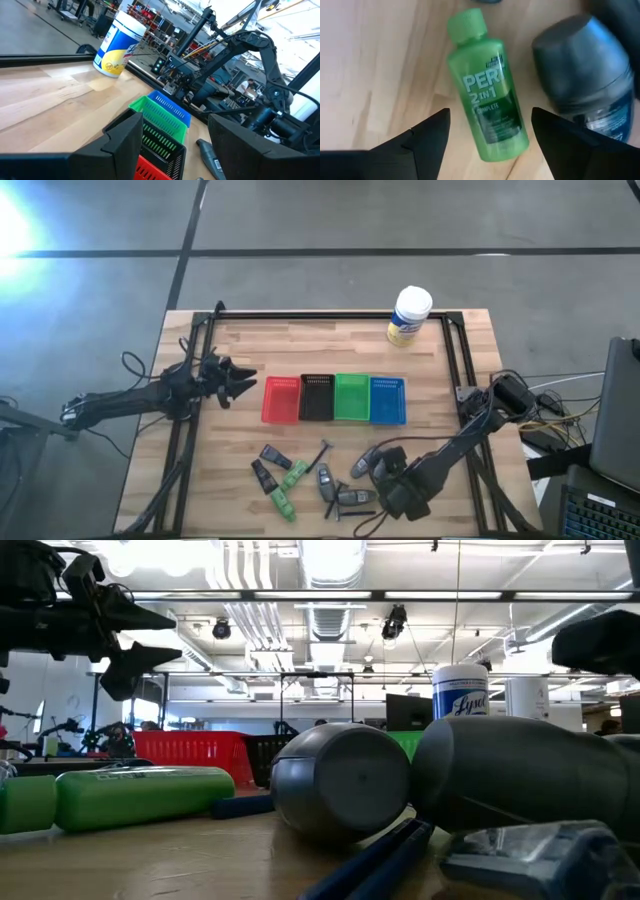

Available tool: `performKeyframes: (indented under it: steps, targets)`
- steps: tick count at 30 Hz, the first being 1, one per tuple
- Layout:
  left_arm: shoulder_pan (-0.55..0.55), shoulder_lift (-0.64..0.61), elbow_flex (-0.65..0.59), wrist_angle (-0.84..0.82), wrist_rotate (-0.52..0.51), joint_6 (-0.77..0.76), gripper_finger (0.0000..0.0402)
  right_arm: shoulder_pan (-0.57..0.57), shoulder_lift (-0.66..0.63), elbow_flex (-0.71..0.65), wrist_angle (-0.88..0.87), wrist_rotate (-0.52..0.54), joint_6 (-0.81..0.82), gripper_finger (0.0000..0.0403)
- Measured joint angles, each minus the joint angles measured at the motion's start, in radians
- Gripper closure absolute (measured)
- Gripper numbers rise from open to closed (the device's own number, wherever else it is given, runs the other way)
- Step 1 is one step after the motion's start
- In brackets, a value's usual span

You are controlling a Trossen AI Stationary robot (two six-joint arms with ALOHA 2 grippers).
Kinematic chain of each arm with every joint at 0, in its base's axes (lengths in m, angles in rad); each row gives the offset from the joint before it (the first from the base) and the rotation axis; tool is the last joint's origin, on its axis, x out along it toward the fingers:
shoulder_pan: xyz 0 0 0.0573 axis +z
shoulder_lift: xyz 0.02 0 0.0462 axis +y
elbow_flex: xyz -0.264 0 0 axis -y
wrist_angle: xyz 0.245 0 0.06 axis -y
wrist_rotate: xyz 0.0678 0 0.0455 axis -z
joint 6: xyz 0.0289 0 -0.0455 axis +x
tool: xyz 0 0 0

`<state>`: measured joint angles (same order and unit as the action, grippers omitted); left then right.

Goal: Pick & Place Travel size toiletries
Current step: Put the green shampoo into the blue basket

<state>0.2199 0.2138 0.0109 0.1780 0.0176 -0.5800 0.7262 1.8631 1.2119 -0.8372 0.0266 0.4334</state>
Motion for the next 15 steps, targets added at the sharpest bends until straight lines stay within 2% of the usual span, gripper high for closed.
performKeyframes:
  steps: [6,9,15]
  targets:
    - [0.000,0.000,0.000,0.000,0.000,0.000,0.0172,-0.001,0.001,-0.062,0.141,-0.002,-0.015,0.0158]
    - [0.000,0.000,0.000,0.000,0.000,0.000,0.0172,0.000,0.002,-0.074,0.141,-0.016,0.029,0.0177]
    - [0.000,0.000,0.000,0.000,0.000,0.000,0.0172,0.002,-0.001,-0.081,0.133,-0.100,0.140,0.0250]
